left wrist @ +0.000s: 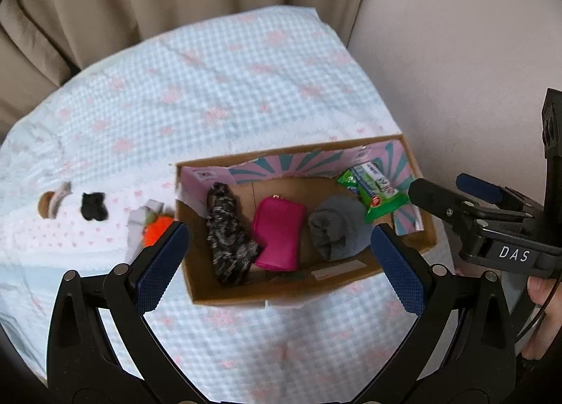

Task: Organize soft objects
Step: 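Release the black cloth and wipes pack into the box, opening both tools, then move the right tool to the orange pompom while the left tool approaches the brown plush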

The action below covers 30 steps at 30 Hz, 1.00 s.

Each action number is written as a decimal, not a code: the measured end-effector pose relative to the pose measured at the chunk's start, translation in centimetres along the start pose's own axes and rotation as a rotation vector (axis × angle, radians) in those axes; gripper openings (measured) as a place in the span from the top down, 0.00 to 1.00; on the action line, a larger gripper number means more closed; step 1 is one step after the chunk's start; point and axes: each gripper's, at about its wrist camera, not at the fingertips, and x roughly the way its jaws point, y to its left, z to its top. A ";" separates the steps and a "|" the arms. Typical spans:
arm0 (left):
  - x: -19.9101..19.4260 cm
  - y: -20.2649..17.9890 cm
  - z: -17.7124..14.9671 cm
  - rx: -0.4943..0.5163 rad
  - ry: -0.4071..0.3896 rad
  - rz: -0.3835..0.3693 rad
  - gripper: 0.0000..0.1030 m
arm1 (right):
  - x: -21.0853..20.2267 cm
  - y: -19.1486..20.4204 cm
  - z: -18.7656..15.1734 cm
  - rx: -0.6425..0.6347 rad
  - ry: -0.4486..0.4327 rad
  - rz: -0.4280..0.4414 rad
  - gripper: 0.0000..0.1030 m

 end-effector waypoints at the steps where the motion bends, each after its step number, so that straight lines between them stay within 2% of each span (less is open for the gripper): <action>1: -1.0 0.1 -0.1 -0.002 -0.013 -0.001 0.00 | -0.6 0.3 -0.1 -0.005 -0.010 -0.003 0.00; 9: -9.1 1.1 -2.3 -0.029 -0.130 0.009 0.00 | -7.8 4.9 -1.3 -0.102 -0.115 -0.042 0.00; 15: -16.0 3.2 -5.2 -0.059 -0.235 0.041 0.00 | -13.3 9.0 -3.2 -0.164 -0.195 -0.056 0.00; 21: -22.4 6.7 -8.2 -0.105 -0.354 0.082 0.00 | -17.7 13.4 -5.9 -0.225 -0.295 -0.059 0.00; 25: -25.5 9.6 -10.6 -0.111 -0.426 0.091 0.00 | -20.2 16.3 -8.3 -0.217 -0.374 -0.128 0.00; 28: -27.3 12.1 -12.3 -0.103 -0.459 0.115 0.00 | -20.9 18.5 -9.5 -0.228 -0.399 -0.134 0.00; 30: -28.0 14.1 -13.1 -0.095 -0.460 0.098 0.00 | -21.0 20.1 -10.3 -0.219 -0.407 -0.133 0.00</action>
